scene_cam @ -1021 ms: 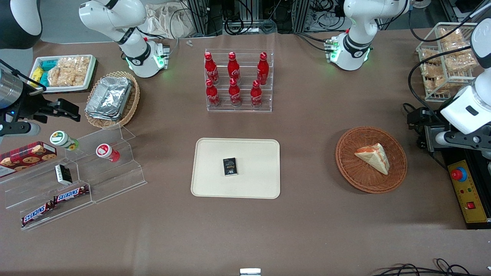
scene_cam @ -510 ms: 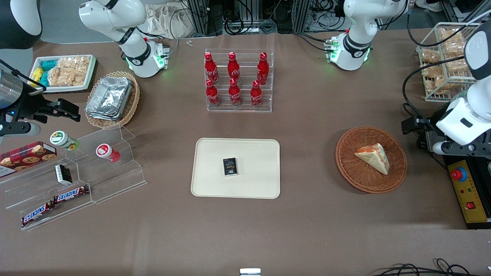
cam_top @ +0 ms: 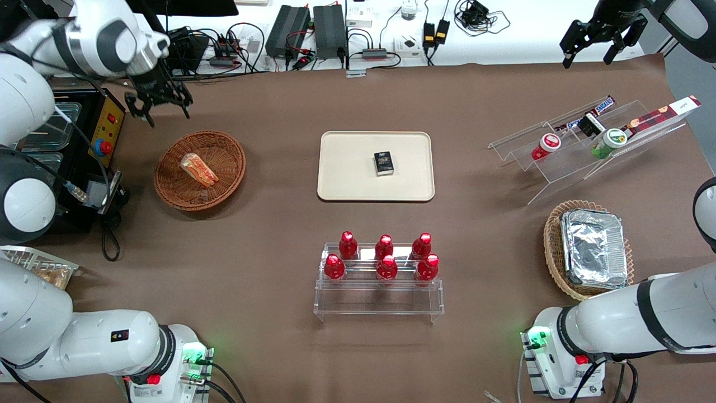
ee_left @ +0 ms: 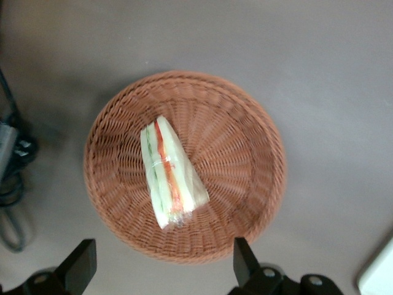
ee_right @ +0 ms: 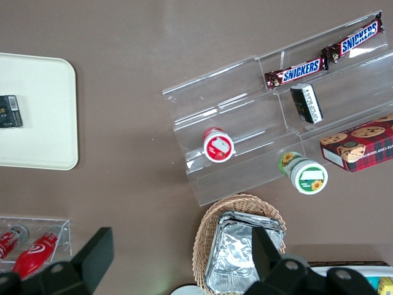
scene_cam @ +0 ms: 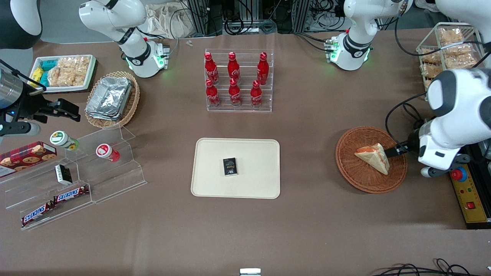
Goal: Place sandwich from basket to tray
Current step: 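Lower the left gripper and close it on the wrapped sandwich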
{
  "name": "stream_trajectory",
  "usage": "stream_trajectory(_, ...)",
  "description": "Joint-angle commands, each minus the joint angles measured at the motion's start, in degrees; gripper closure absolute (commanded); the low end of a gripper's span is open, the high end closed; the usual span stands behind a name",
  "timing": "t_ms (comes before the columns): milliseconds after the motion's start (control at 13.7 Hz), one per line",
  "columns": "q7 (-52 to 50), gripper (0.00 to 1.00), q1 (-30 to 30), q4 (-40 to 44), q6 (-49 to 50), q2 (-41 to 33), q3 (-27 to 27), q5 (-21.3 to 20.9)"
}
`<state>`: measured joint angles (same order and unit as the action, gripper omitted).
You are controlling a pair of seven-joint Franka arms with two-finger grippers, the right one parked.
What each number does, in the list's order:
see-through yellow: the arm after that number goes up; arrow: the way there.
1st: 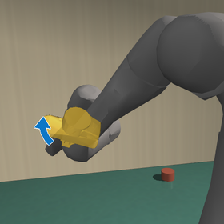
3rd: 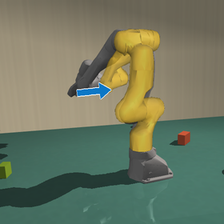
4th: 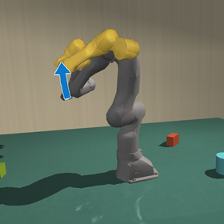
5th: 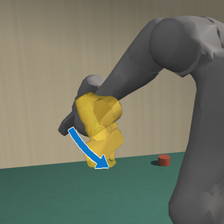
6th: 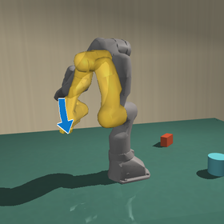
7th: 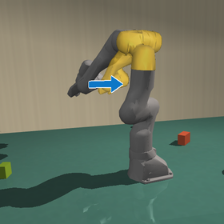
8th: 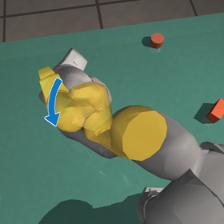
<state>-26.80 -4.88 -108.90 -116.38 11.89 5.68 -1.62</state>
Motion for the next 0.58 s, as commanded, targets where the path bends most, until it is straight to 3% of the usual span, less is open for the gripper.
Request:
stream_trajectory(0,-6.49,0.00,-0.93,-7.89,-8.31,-1.52,0.29,-0.23)
stream_trajectory(146,-15.60,0.00,-0.84,-10.36,-13.85,0.49,0.29,-1.71)
stream_trajectory(365,-26.96,0.00,-0.31,-10.46,-15.89,4.89,0.38,-8.99)
stream_trajectory(510,-30.14,0.00,-0.22,-10.46,-15.90,6.21,0.47,-9.81)
